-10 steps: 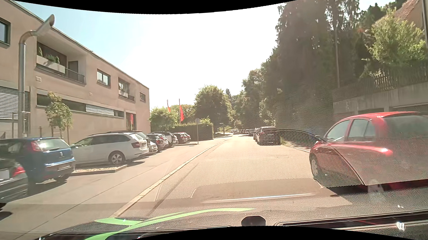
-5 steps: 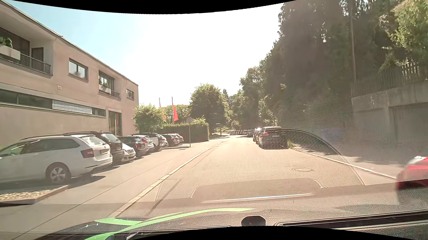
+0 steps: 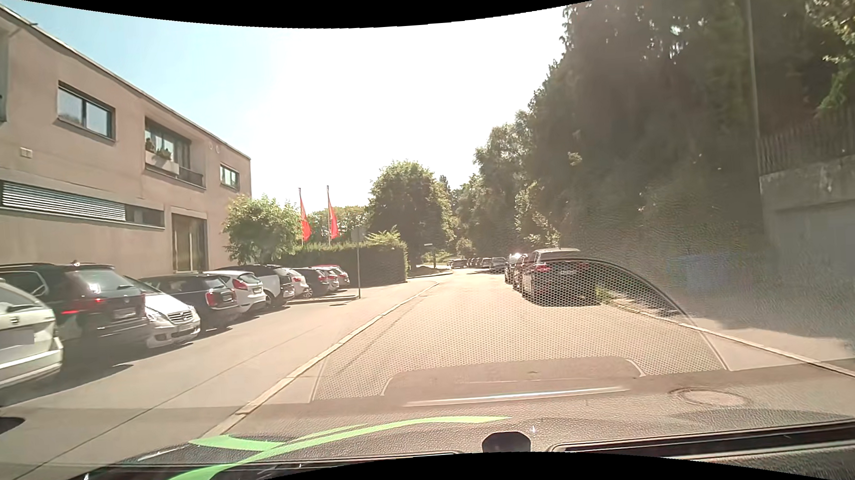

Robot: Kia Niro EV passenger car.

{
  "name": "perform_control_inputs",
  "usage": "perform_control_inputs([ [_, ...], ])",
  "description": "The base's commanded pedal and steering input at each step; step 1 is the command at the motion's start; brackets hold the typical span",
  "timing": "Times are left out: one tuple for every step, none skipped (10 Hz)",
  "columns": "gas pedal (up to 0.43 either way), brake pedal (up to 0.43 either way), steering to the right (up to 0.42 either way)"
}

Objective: Follow the waypoints while adhering to traffic rules and regulations

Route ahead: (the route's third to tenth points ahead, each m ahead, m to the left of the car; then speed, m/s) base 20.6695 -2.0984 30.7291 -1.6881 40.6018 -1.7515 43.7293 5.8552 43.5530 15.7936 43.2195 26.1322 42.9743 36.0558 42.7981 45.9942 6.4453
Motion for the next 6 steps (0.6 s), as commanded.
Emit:
perform_control_inputs([
  [0.028, 0.000, 0.011],
  [0.028, 0.000, 0.011],
  [0.028, 0.000, 0.011],
  [0.028, 0.000, 0.011],
  [0.028, 0.000, 0.010],
  [0.028, 0.000, 0.011],
])
